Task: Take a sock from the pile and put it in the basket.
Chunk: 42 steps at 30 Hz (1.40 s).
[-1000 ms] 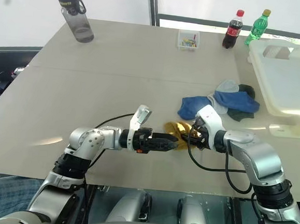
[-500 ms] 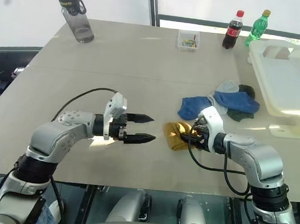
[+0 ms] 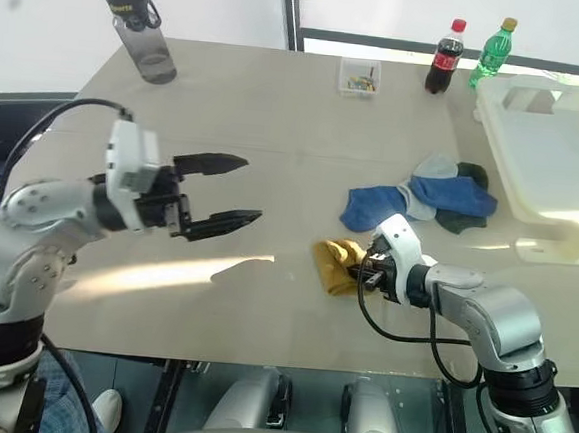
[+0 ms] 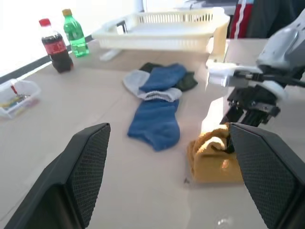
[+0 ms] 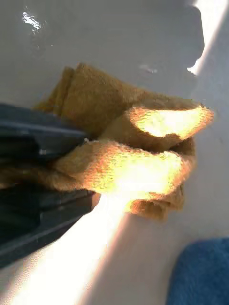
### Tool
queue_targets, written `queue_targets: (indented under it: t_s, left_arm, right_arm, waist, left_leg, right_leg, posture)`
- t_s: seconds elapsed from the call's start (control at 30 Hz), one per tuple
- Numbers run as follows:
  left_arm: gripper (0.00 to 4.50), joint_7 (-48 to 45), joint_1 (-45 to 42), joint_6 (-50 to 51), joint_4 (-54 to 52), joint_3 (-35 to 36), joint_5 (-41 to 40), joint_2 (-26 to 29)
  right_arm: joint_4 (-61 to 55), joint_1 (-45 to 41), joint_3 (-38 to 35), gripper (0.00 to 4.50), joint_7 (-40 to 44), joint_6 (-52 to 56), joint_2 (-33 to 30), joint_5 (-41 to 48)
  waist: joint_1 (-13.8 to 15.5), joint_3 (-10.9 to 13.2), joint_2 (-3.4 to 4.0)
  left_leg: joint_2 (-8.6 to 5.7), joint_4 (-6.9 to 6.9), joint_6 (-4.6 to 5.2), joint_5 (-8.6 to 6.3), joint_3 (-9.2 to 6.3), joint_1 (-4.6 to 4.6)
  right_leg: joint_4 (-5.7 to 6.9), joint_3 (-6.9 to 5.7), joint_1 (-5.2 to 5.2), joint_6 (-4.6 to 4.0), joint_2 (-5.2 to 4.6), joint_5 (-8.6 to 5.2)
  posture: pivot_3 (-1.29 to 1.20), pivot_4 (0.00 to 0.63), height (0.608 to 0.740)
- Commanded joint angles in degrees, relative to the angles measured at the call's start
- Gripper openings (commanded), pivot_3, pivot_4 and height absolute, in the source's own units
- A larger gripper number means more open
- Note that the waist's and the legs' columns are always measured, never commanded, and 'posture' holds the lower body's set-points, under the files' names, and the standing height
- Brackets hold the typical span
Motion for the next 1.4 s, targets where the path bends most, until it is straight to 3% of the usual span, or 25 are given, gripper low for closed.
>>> queue_targets:
  t_s: [0.03, 0.27, 0.53, 0.97, 1.17, 1.4]
  left_arm:
    - [4.25, -2.4, 4.16, 0.81, -3.59, 5.56, -4.89, 2.78]
    - [4.25, -4.26, 8.84, 1.7, -4.12, 8.55, -9.17, 5.78]
    - [4.25, -5.28, 10.56, 0.02, -3.27, 10.47, -11.33, 5.25]
    - [4.25, -10.82, 14.49, -2.88, -1.19, 11.51, -11.13, 6.73]
    - [4.25, -11.56, 15.61, -3.72, -1.08, 12.13, -11.1, 7.05]
    - [4.25, -10.77, 16.52, -4.62, -1.93, 11.55, -11.01, 6.34]
  right_arm:
    - [1.74, 1.75, 4.06, 0.02, 1.67, 1.47, -1.55, 0.22]
    - [3.07, 0.72, 4.23, 0.02, 2.52, 0.53, -2.14, -0.04]
    - [3.63, -0.8, -2.71, 0.02, 3.5, 0.0, -2.73, 2.83]
    - [9.73, -8.28, -18.4, 0.02, 12.15, 2.4, -15.73, 12.12]
    - [24.08, -18.44, -23.53, 0.02, 9.31, -3.23, -17.67, 8.82]
    - [51.68, -32.74, -22.58, 0.02, 1.62, -23.16, -18.18, -4.38]
  waist:
    - [-0.08, -0.01, -0.02]
    - [0.08, -0.03, -0.05]
    - [0.14, -0.01, -0.02]
    - [0.47, 0.17, 0.19]
    - [0.22, 0.26, 0.32]
    - [0.15, 0.31, 0.37]
  left_leg:
    - [0.0, 0.0, 0.0, 0.0, 0.0, 0.0]
    - [0.0, 0.0, -0.01, 0.0, -0.01, 0.02]
    - [0.0, -0.01, -0.01, -0.01, -0.01, 0.0]
    - [-0.01, -0.07, 0.02, -0.03, 0.0, -0.08]
    - [-0.01, -0.07, 0.04, -0.03, 0.04, -0.08]
    - [-0.03, -0.11, 0.02, -0.02, 0.1, -0.12]
  right_leg:
    - [0.0, 0.0, 0.0, 0.0, 0.0, 0.0]
    - [-0.01, -0.02, 0.01, 0.0, -0.03, 0.0]
    - [-0.03, -0.02, 0.01, -0.01, -0.06, 0.0]
    - [-0.09, -0.02, -0.04, -0.02, -0.09, 0.0]
    - [-0.08, 0.0, -0.04, -0.02, -0.12, 0.0]
    - [-0.14, 0.0, -0.07, -0.03, -0.1, 0.0]
  posture:
    - [0.0, 0.15, 0.74]
    - [0.0, 0.15, 0.74]
    - [0.0, 0.15, 0.74]
    - [0.0, 0.15, 0.74]
    - [0.0, 0.15, 0.74]
    - [0.0, 0.15, 0.74]
